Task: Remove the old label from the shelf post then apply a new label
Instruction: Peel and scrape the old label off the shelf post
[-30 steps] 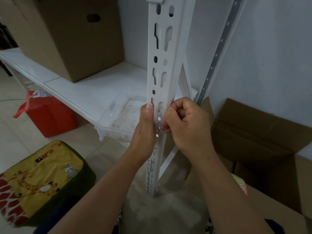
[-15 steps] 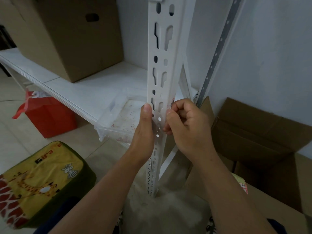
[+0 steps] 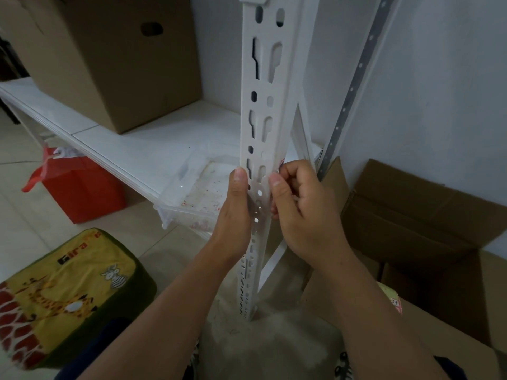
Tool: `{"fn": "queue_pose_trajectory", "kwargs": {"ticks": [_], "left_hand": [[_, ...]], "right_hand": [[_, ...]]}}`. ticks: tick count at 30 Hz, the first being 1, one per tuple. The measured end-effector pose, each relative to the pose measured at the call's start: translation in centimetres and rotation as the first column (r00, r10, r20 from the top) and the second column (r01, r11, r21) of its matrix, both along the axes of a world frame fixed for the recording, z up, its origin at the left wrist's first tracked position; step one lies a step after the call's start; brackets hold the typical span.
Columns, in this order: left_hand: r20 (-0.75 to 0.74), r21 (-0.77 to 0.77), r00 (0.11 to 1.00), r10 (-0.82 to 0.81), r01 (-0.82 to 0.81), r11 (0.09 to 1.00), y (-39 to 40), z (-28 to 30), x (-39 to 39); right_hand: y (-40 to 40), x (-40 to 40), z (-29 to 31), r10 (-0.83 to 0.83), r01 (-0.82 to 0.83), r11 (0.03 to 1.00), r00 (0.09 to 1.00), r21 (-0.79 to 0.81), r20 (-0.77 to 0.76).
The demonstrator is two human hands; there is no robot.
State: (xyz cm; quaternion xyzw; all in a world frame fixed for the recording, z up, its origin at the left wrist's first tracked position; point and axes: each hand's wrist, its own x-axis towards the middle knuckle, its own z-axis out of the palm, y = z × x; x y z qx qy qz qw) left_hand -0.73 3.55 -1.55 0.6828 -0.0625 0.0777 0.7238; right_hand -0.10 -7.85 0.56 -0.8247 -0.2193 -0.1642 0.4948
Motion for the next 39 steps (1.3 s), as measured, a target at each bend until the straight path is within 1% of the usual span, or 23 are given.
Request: {"fn": "queue_pose_trajectory", "kwargs": {"ticks": [2,4,9,12,14,17,19,21,23,25,26,28,30,32,34,35,37,38,39], "left_hand": [[0.008,-0.008,1.0,0.016,-0.016,1.0,0.0,-0.2,0.1],[0.016,-0.011,1.0,0.02,-0.02,1.0,0.0,-0.4,0.3],[0.044,-0.016,0.999,0.023,-0.023,1.0,0.0,-0.5,0.4],[0.025,0.004,1.0,0.017,-0.017,1.0,0.0,-0.3,0.3],[-0.003,0.01,1.0,0.007,-0.007,1.0,-0.1,-0.2,0.1],[-0.018,-0.002,1.0,0.02,-0.02,1.0,0.0,-0.4,0.2],[-0.022,0.001,0.999,0.029,-0.029,1.0,0.0,-0.6,0.3],[-0.021,0.0,0.999,0.042,-0.042,0.999,0.1,-0.6,0.4],[-0.006,0.008,0.999,0.046,-0.046,0.999,0.0,-0.5,0.4],[0.017,0.005,0.999,0.042,-0.042,0.999,-0.1,-0.4,0.3],[0.024,-0.003,0.999,0.038,-0.038,0.999,-0.1,-0.5,0.4],[0.012,-0.001,1.0,0.028,-0.028,1.0,0.0,-0.6,0.5],[-0.038,0.028,0.998,0.057,-0.056,0.998,0.1,-1.0,0.6],[-0.047,0.072,0.991,0.129,-0.126,0.989,-0.2,-1.2,0.6],[0.06,0.124,0.967,0.249,-0.255,0.959,-0.8,-1.0,0.3],[0.134,0.145,0.937,0.322,-0.34,0.929,-1.1,-0.9,0.1],[0.321,0.203,0.83,0.456,-0.531,0.823,-1.3,-0.7,-0.4],[0.426,0.224,0.76,0.49,-0.614,0.757,-1.3,-0.5,-0.7],[0.522,0.234,0.701,0.485,-0.665,0.709,-1.3,-0.4,-1.0]], "right_hand": [[0.0,0.1,-0.1,-0.002,0.004,0.999,0.999,-0.053,0.044],[-0.2,0.2,-0.2,0.014,-0.012,0.998,0.999,-0.058,0.041],[-0.3,0.2,0.1,0.063,-0.059,0.997,0.996,0.06,-0.067],[-0.1,0.0,0.0,0.034,-0.029,0.995,0.998,0.094,-0.056],[0.0,-0.1,0.1,-0.009,0.009,0.999,1.0,0.033,-0.007],[-0.1,-0.2,0.5,-0.063,0.075,0.987,0.994,-0.14,0.085],[-0.2,-0.4,0.8,-0.081,0.115,0.969,0.985,-0.22,0.154],[0.0,-0.5,0.9,-0.107,0.172,0.955,0.959,-0.241,0.261],[0.5,-0.6,0.4,-0.143,0.23,0.949,0.925,-0.217,0.353],[1.1,-1.0,-0.5,-0.162,0.247,0.95,0.913,-0.19,0.376],[1.2,-1.2,-1.0,-0.155,0.227,0.958,0.924,-0.175,0.351],[1.0,-1.5,-1.5,-0.136,0.161,0.982,0.964,-0.097,0.23],[0.4,-1.6,-1.4,-0.121,0.115,0.991,0.989,0.071,0.086],[-0.2,-1.7,-0.7,-0.087,0.099,0.963,0.995,0.251,-0.057],[-0.6,-1.8,0.1,-0.008,0.075,0.917,0.985,0.391,-0.172],[-0.7,-2.0,0.4,0.047,0.058,0.89,0.975,0.452,-0.217],[-0.9,-2.1,0.7,0.147,0.036,0.833,0.947,0.553,-0.284],[-1.1,-2.1,0.9,0.188,0.03,0.809,0.933,0.587,-0.307],[-1.3,-2.1,1.0,0.22,0.025,0.791,0.92,0.611,-0.323]]}}
